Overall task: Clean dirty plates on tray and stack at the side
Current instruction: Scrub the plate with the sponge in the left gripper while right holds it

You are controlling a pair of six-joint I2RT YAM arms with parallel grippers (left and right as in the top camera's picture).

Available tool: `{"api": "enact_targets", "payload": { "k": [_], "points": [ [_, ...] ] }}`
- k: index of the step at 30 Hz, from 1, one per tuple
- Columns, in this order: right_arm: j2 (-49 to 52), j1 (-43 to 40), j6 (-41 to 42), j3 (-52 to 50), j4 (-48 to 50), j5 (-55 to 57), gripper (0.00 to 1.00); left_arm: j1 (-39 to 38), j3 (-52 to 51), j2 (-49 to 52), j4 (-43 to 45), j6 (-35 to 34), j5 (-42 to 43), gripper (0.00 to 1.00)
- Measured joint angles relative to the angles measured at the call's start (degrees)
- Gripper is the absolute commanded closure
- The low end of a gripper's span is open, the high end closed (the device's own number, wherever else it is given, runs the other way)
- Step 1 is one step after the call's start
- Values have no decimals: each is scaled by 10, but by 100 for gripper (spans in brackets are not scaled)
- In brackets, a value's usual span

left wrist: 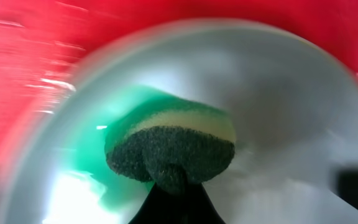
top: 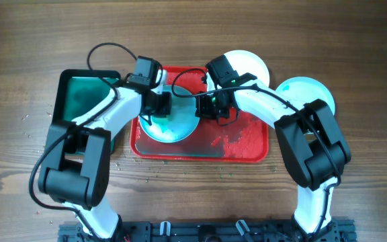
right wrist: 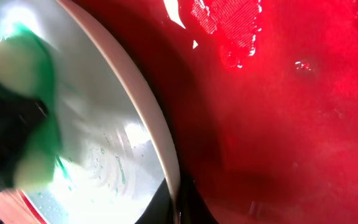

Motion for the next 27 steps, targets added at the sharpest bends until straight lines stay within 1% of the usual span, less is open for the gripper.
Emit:
{"api": "enact_targets", "payload": {
  "k": [3, 4, 6, 8, 9, 11, 12, 16, 19, 21, 23, 27],
  "points": [
    [0, 0, -2, 0, 0, 0, 96, -33, -2, 0, -3, 27, 44, 96],
    [0, 0, -2, 0, 0, 0, 96, -42, -2, 0, -3, 31, 41, 96],
    [0, 0, -2, 0, 0, 0, 96, -61, -2, 0, -2, 34, 8, 96],
    [1, 0, -2, 0, 3, -2, 96, -67, -2, 0, 0, 18, -21, 96],
    [2, 0, -2, 0, 5, -3, 96, -70, -2, -1, -1, -14, -47, 96],
    [2, 0, -2, 0, 5, -5, 96, -69, 0, -3, -9, -56, -122, 96],
    [2, 0, -2, 0, 5, -5, 96, -59, 2, -3, -31, -110, -188, 96],
    [3, 0, -2, 0, 8, -9, 96, -38, 4, -3, -80, -208, -262, 96],
    [4, 3, -2, 0, 9, -11, 96, -46, 4, -3, -97, -238, -278, 96],
    [4, 3, -2, 0, 8, -11, 96, -52, 4, -3, -97, -221, -266, 96],
    [4, 2, -3, 0, 5, -12, 96, -56, 4, -6, -97, -167, -226, 96],
    [4, 0, -6, 0, 3, -13, 96, -92, 5, -12, -117, -24, -73, 96]
  ]
}}
